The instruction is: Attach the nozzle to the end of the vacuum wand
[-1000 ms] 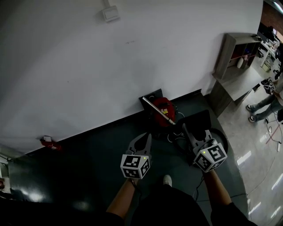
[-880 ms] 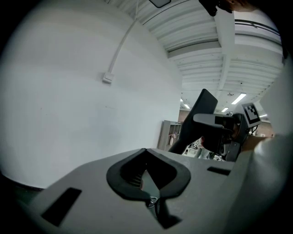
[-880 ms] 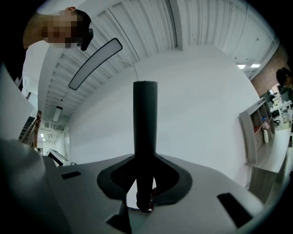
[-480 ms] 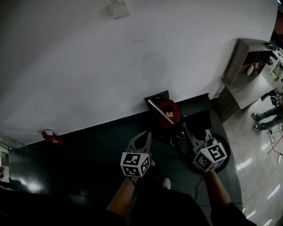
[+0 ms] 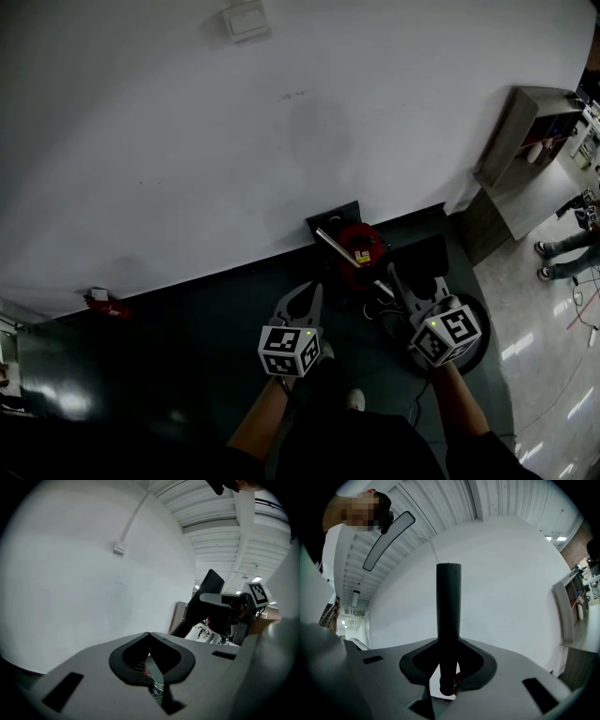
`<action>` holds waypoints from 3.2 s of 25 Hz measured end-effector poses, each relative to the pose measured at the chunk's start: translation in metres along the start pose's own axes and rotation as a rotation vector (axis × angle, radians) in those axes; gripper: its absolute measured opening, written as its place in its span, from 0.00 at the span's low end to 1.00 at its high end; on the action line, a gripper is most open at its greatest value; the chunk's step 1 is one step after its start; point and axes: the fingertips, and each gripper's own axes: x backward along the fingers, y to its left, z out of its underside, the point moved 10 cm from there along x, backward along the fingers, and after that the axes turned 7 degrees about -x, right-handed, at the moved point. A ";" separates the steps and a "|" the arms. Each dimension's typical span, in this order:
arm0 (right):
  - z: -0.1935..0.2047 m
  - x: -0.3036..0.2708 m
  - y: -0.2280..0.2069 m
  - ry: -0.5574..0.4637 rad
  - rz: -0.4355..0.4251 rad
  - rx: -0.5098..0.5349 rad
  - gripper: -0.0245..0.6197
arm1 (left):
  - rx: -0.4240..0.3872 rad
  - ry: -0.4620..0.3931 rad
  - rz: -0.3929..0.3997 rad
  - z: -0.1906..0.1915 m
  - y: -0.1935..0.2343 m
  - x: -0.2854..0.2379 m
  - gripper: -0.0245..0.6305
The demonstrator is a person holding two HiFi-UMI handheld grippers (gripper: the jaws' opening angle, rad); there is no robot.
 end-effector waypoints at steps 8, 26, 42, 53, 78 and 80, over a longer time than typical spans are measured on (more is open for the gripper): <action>0.005 -0.064 -0.013 0.013 0.028 -0.005 0.18 | 0.023 0.017 0.028 -0.010 0.053 -0.041 0.04; 0.007 -0.149 -0.012 0.040 0.054 0.016 0.18 | 0.075 0.044 0.062 -0.014 0.121 -0.079 0.04; 0.044 -0.229 -0.081 0.172 -0.087 -0.004 0.18 | 0.210 0.096 -0.063 0.042 0.129 -0.148 0.04; 0.064 -0.272 -0.104 0.210 -0.187 -0.002 0.18 | 0.397 0.055 -0.125 0.113 0.142 -0.203 0.11; 0.110 -0.330 -0.129 0.455 -0.307 0.082 0.18 | 0.508 0.009 -0.100 0.199 0.138 -0.295 0.27; 0.111 -0.337 -0.129 0.506 -0.317 0.101 0.18 | 0.513 0.005 -0.095 0.200 0.139 -0.295 0.26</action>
